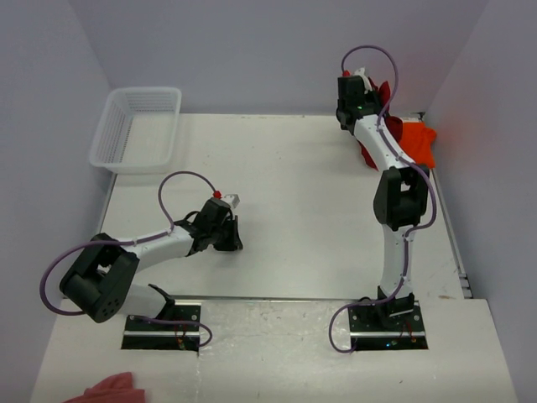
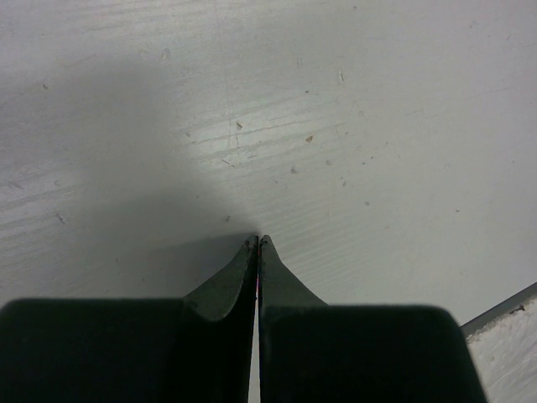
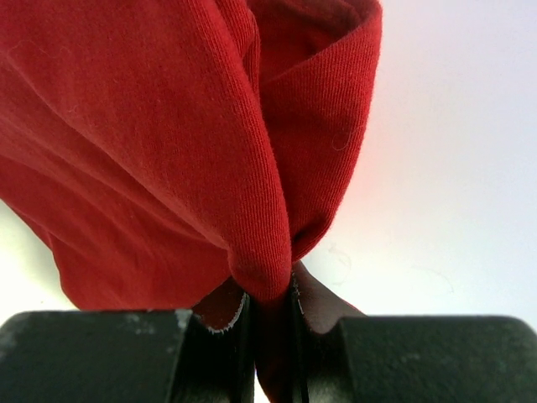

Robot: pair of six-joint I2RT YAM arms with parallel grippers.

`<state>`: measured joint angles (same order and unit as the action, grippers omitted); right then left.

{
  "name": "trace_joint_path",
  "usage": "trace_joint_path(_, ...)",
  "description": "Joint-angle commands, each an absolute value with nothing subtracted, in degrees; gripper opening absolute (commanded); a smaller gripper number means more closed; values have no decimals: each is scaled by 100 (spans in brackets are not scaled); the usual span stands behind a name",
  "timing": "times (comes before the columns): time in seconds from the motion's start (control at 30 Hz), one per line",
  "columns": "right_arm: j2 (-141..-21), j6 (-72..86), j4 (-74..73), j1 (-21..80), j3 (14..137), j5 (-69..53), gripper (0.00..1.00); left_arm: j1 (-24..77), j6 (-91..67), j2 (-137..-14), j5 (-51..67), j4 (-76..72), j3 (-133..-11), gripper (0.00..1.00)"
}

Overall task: Fold and stack the t-shirts
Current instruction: Put the neatly folded tshirt into the corner of the board with the right arm

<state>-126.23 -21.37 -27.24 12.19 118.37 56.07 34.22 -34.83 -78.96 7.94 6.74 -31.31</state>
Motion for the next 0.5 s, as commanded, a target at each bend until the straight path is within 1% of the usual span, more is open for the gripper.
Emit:
trace_joint_path(0.0, -12700, -1934, -2750, 1116, 12225, 5678, 0, 3445, -3331, -8007, 800, 677, -3138, 1)
trace_joint_path(0.47, -13175, -1407, -3146, 572, 12357, 5511, 0, 3454, -3340, -8147, 861, 686, -3120, 1)
